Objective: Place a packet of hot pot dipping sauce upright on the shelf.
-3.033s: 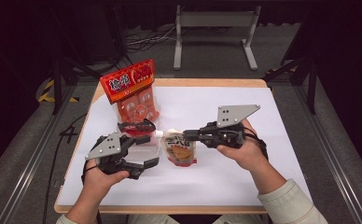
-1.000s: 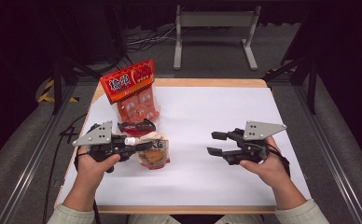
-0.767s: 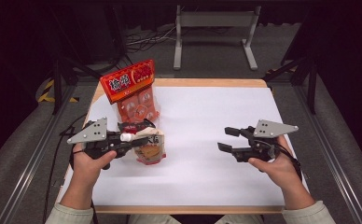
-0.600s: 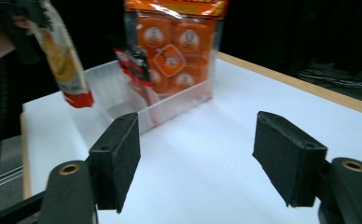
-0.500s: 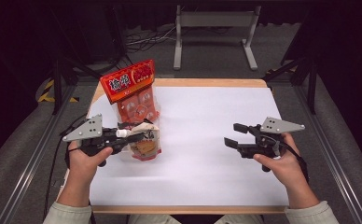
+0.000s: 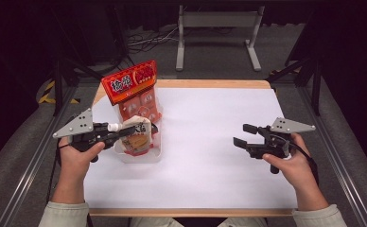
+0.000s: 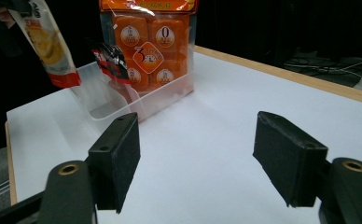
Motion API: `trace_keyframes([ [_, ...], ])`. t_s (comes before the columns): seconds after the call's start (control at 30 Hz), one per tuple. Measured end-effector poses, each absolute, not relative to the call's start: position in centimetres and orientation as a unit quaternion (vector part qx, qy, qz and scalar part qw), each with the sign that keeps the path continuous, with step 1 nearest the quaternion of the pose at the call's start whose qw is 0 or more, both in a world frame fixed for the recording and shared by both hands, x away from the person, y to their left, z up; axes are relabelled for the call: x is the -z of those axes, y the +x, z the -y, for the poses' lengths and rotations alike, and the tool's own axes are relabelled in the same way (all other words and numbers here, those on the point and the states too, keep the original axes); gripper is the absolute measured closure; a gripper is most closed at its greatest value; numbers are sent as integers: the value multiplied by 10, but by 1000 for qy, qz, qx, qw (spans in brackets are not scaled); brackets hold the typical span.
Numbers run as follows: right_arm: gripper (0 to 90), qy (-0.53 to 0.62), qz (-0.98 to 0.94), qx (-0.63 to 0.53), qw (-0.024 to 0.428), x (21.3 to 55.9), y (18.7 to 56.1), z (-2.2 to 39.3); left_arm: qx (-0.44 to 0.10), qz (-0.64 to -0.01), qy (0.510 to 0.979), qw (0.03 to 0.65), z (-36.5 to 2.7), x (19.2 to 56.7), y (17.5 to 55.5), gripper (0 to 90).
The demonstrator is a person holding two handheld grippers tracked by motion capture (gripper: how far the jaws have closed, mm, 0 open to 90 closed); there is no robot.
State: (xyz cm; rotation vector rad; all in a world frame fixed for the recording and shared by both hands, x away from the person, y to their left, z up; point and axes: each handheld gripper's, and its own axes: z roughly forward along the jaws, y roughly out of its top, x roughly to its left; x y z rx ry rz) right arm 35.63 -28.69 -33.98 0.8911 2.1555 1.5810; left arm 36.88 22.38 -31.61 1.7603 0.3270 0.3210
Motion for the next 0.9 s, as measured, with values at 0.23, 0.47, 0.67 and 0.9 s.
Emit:
trace_keyframes([
  [0.23, 327, 313, -753, -555, 165, 339, 355, 289, -173, -172, 746, 620, -232, 323, 377, 881],
  [0.47, 327, 314, -753, -553, 171, 340, 356, 292, -155, -168, 751, 619, -231, 332, 384, 880],
  [0.67, 327, 311, -754, -552, 172, 342, 358, 292, -143, -167, 755, 617, -230, 341, 388, 879],
  [0.9, 328, 307, -756, -552, 171, 342, 359, 290, -129, -177, 762, 610, -228, 351, 392, 879],
])
